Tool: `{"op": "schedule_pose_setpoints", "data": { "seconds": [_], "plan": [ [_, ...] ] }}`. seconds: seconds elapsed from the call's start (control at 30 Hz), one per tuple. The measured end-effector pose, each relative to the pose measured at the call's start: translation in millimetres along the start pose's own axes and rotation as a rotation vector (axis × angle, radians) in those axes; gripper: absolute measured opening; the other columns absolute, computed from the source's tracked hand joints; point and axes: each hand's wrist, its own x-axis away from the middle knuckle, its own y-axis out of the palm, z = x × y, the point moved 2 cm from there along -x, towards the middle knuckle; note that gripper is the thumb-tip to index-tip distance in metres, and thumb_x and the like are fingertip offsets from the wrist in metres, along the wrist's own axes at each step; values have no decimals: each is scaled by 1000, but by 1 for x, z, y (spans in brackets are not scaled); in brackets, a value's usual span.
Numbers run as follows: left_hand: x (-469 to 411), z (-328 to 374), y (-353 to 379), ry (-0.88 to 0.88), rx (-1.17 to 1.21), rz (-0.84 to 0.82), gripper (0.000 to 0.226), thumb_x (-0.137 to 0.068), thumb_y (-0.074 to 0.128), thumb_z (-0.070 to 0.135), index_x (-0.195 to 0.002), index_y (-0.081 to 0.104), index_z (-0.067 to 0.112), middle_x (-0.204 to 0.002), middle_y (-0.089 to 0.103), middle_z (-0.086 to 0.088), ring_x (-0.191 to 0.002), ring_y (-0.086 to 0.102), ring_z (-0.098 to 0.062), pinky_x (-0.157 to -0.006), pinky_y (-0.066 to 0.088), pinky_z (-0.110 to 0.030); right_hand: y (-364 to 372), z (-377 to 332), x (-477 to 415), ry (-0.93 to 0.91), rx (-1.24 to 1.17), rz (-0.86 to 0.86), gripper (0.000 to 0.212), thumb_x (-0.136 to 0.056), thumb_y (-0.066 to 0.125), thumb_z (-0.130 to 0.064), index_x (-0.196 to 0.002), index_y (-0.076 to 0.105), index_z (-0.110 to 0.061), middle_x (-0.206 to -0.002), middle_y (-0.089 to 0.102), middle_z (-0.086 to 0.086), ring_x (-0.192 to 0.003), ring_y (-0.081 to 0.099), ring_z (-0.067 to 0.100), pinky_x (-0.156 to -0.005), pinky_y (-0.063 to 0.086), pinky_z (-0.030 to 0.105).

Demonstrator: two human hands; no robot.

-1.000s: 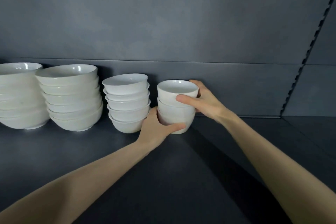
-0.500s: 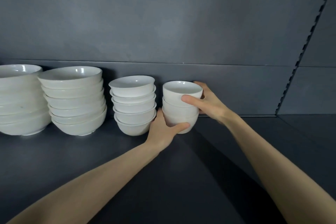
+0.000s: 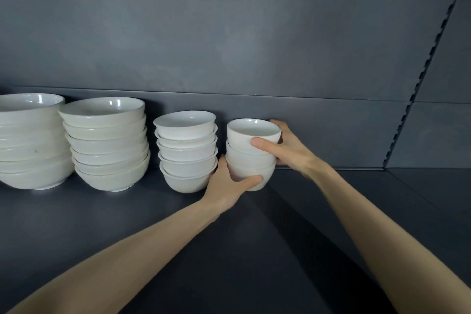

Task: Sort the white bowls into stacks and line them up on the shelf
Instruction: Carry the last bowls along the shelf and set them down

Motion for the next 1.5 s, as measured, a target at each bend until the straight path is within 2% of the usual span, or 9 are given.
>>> {"op": "schedule_pose_setpoints", "data": {
  "seconds": [0.13, 0.23, 0.37, 0.53, 0.7, 0.9, 1.1, 1.23, 1.5],
  "plan": [
    [3, 7, -2, -41, -49, -21, 86, -60, 82, 41, -135, 43, 21, -128, 59, 9, -117, 56, -8, -96, 47, -27, -1, -6, 3, 36, 23, -43, 69, -79, 73, -42, -135, 37, -22, -122, 55, -12, -108, 58, 5, -79, 57, 30],
    [8, 13, -5, -94, -125, -55, 73, -75, 78, 32, -137, 41, 19, -130, 55, 8, -119, 53, -11, -94, 43, -25, -4, -12, 6, 72, 68, -47, 78, -77, 74, -47, -139, 34, -23, -123, 55, -14, -112, 56, 7, -84, 55, 34],
    [23, 18, -12, -137, -251, -95, 54, -81, 71, 32, -126, 48, 16, -122, 56, 8, -109, 53, -10, -90, 44, -26, -10, -20, 17, 52, 223, 32, 104, -72, 74, -54, -151, 14, -21, -149, 37, -1, -135, 39, 19, -108, 37, 36],
    [34, 40, -22, -55, -446, -87, 22, -84, 67, 27, -101, 64, 12, -96, 65, 2, -92, 62, -14, -82, 49, -27, -38, -29, 44, -13, 411, 153, 72, -84, 68, -44, -144, 39, -17, -145, 46, 1, -134, 41, 16, -98, 30, 21],
    [28, 96, 0, 76, -556, -172, 25, -83, 70, 31, -102, 67, 15, -92, 64, 3, -96, 60, -17, -84, 46, -27, -91, -40, 76, 5, 649, 215, 48, -87, 67, -36, -129, 58, -15, -135, 56, 0, -129, 47, 18, -99, 32, 21],
    [18, 171, 71, 302, -644, -299, 35, -83, 70, 35, -111, 64, 15, -99, 71, 0, -99, 64, -18, -88, 47, -27, -180, -51, 128, 101, 799, 305, 39, -90, 63, -25, -128, 58, -13, -129, 59, 10, -124, 51, 24, -98, 37, 27],
    [30, 233, 172, 506, -703, -371, 49, -82, 69, 43, -123, 59, 19, -113, 66, -1, -104, 60, -20, -96, 47, -38, -283, -38, 197, 198, 898, 419, 45, -85, 66, -39, -125, 57, -20, -122, 61, 12, -117, 56, 29, -99, 45, 40],
    [47, 265, 248, 558, -712, -418, 54, -83, 67, 44, -130, 53, 21, -117, 62, 0, -113, 52, -20, -96, 44, -35, -351, -24, 248, 243, 968, 456, 47, -85, 65, -39, -128, 55, -23, -136, 53, 8, -118, 54, 29, -100, 44, 41],
    [74, 296, 396, 633, -815, -483, 60, -84, 63, 49, -136, 44, 28, -131, 56, -1, -124, 45, -25, -99, 40, -38, -469, 23, 335, 352, 1023, 484, 46, -84, 66, -40, -125, 57, -21, -124, 57, 7, -110, 55, 30, -98, 44, 46]
  ]
}}
